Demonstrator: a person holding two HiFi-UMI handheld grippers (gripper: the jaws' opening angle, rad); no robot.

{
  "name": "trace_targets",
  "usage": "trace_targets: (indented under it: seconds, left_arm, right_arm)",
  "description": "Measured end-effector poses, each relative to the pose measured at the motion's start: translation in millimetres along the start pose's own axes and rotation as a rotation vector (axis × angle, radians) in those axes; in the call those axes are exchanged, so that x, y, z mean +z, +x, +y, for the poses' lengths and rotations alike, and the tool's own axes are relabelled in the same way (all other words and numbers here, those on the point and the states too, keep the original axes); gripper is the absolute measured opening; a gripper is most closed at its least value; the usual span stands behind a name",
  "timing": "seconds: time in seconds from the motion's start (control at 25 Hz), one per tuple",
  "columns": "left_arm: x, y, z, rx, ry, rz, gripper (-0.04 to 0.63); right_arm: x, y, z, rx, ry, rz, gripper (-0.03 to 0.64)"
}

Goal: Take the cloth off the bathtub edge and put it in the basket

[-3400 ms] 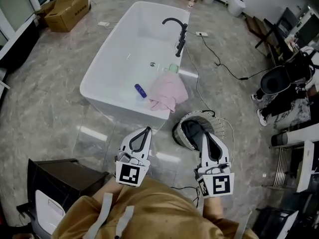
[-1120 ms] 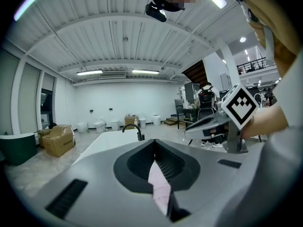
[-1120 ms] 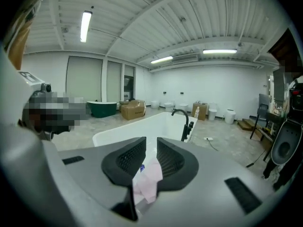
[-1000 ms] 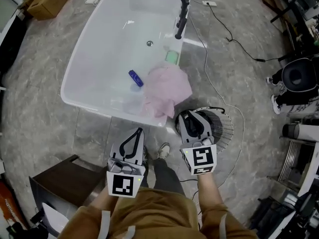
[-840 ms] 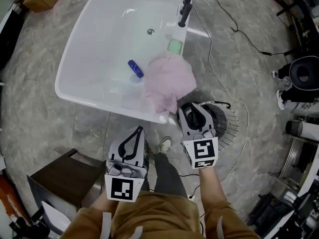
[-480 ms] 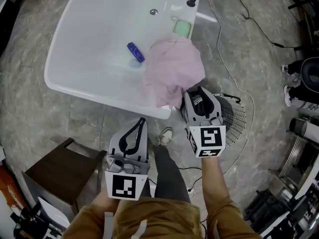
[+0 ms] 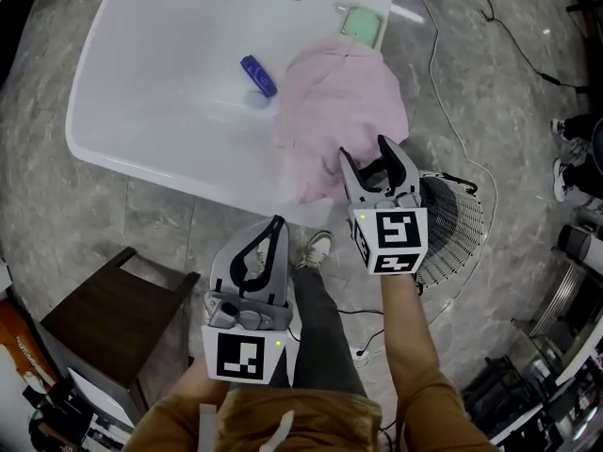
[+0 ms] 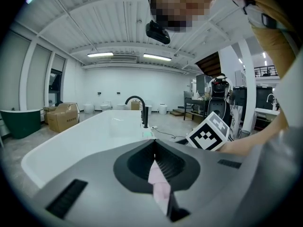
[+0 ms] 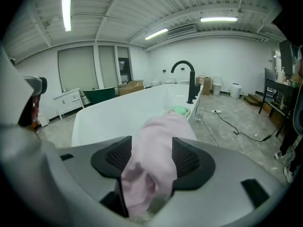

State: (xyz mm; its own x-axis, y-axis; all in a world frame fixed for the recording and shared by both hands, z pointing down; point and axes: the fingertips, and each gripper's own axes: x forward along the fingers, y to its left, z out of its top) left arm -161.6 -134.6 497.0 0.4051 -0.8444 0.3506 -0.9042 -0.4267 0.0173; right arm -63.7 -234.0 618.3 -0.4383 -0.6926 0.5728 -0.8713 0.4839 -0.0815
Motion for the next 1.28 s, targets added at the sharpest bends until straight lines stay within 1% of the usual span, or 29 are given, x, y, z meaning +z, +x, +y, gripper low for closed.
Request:
trace_targets:
  seconds: [0.24,0.36,0.52,0.64,0.88,1.08,1.16,1.28]
  left_arm:
    - [-15.0,8.3,2.6,0.006,-0.004,0.025,0.006]
    - [-17.1,9.9,5.4,0.013,-0.003,0.027,0.006]
    - [-19.8,13.9,9.8,0.02,-0.007,0.032,0.006]
    - [-22.9,16.4,12.6,0.025,-0.014,0.037,0.006]
    - [-28.1,19.0,14.4,0.029,-0.026,0.052,0.006]
    - [-29.1,19.0,17.3,0.03,-0.028,0.054,0.006]
    - [-29.1,19.0,17.8,0.026,-0.024,0.055,0.006]
    - [-28.2,20.0,17.9,0.024,-0.03,0.053,0.006]
  right_arm:
    - [-5.8,23.9,-8.7,-0.02,0.04,-0.008,0.278]
    - [-7.5,34.6,-14.7,-0.025,0.077,-0.001,0.311]
    - [-17.2,46.6,-22.9,-0.032,0.135,0.038,0.376]
    - [-25.1,56.1,-24.9,-0.022,0.188,0.063,0.406]
    - [-32.0,72.1,-21.9,0.003,0.248,0.092,0.408]
    - [-31.8,73.8,-20.5,0.011,0.255,0.085,0.405]
    - [-32.0,71.6,-19.7,0.012,0.256,0.081,0.382]
    - [-31.9,66.2,-20.1,0.008,0.252,0.084,0.314]
